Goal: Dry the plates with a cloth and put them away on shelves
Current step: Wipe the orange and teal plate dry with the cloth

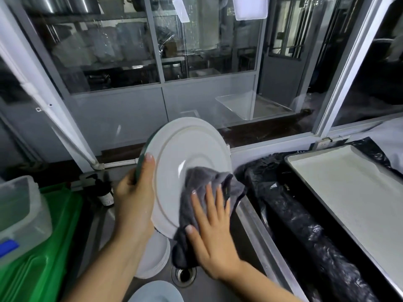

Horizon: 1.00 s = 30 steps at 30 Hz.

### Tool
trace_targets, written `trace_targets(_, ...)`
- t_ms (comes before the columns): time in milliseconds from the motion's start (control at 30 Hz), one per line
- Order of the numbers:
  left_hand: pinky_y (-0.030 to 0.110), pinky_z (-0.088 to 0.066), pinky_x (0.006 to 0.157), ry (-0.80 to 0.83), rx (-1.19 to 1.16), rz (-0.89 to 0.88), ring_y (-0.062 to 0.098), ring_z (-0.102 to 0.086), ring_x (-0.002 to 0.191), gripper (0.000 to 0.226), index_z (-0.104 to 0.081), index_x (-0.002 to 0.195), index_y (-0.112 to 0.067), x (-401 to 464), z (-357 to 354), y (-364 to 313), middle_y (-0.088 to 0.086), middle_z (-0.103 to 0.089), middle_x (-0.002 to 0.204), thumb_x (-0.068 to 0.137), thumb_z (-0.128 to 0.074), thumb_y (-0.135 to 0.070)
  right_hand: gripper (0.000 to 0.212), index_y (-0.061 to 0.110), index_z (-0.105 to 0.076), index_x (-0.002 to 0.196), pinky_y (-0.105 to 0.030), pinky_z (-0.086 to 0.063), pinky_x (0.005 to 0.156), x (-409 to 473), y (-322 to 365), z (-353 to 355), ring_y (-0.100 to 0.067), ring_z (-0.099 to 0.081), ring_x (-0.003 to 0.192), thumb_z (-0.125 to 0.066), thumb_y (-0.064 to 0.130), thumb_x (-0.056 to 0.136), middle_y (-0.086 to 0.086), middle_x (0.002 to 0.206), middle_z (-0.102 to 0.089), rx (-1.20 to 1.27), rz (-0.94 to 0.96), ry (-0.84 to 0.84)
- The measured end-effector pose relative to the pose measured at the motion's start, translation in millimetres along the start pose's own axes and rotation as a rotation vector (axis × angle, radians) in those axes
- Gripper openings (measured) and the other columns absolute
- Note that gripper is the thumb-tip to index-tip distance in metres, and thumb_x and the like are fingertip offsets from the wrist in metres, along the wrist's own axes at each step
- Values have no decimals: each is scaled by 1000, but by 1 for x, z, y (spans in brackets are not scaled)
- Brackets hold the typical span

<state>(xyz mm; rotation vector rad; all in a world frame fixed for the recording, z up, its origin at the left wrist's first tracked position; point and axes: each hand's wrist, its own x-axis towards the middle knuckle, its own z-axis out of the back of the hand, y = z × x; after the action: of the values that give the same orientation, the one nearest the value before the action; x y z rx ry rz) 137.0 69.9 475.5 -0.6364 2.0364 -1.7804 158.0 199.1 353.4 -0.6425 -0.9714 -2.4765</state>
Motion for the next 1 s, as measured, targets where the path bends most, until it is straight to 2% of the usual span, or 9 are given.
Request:
trace_targets(167,33,-55,79,22,108,-24,9,-70,80,22,-72,72,-44,-1,-1,10,-15,-73,73,79,-64,-64,56,32,-15,155,-67,-10,112,22,26,4,-38,3,150,-22,50,103,-5,164,-5,-2,127,-54)
trace_targets(267,29,-53,70,34,129,-24,4,-68,70,36,-73,68,-28,-5,-3,10,-15,-72,66,78,-66,-62,57,33,-18,154,-69,-12,111,51,17,16,-36,1,150,-21,53,101,-6,164,-10,-59,133,-117)
trace_targets(433,29,-45,63,67,165,-40,5,-55,59,36,-70,65,-23,-5,4,12,-15,-66,56,82,-66,-54,65,39,-3,153,-58,4,117,81,-21,37,-26,10,151,-14,67,95,-1,164,2,-136,-41,-183)
trace_targets(533,31,-43,64,133,163,-48,11,-51,63,39,-68,63,-28,1,12,12,-11,-61,57,72,-68,-66,67,47,4,150,-56,-3,119,84,-44,45,-18,10,151,-15,73,91,1,164,4,-14,-208,-195)
trace_targets(667,32,-41,66,199,178,-44,15,-51,66,54,-63,63,-19,12,15,15,-2,-59,64,58,-65,-73,81,36,-4,153,-38,-17,122,80,-60,51,-4,-10,147,-39,67,87,13,160,-11,291,-289,-148)
trace_targets(767,32,-38,67,267,200,-30,14,-49,68,61,-65,68,-11,21,17,20,3,-56,68,57,-65,-72,94,39,-13,154,-36,-28,117,75,-65,55,-2,-26,140,-55,72,76,17,152,-27,388,-404,-118)
trace_targets(867,34,-40,72,313,171,-30,17,-52,76,81,-60,86,10,35,23,30,10,-58,77,67,-72,-67,78,45,-38,141,-38,-41,108,69,-68,62,-2,-45,129,-68,66,73,21,139,-49,391,-361,-113)
trace_targets(933,34,-41,72,321,228,-21,19,-54,78,71,-62,83,7,45,26,36,9,-61,78,76,-69,-63,58,50,-50,123,-37,-49,98,64,-65,66,4,-56,113,-77,53,73,28,120,-59,437,-363,-89)
trace_targets(1000,32,-41,74,309,322,-1,23,-60,88,42,-64,75,-9,51,26,38,3,-66,78,89,-60,-49,54,47,-55,114,-38,-52,93,59,-61,67,5,-60,104,-83,51,68,28,110,-63,453,-386,-93)
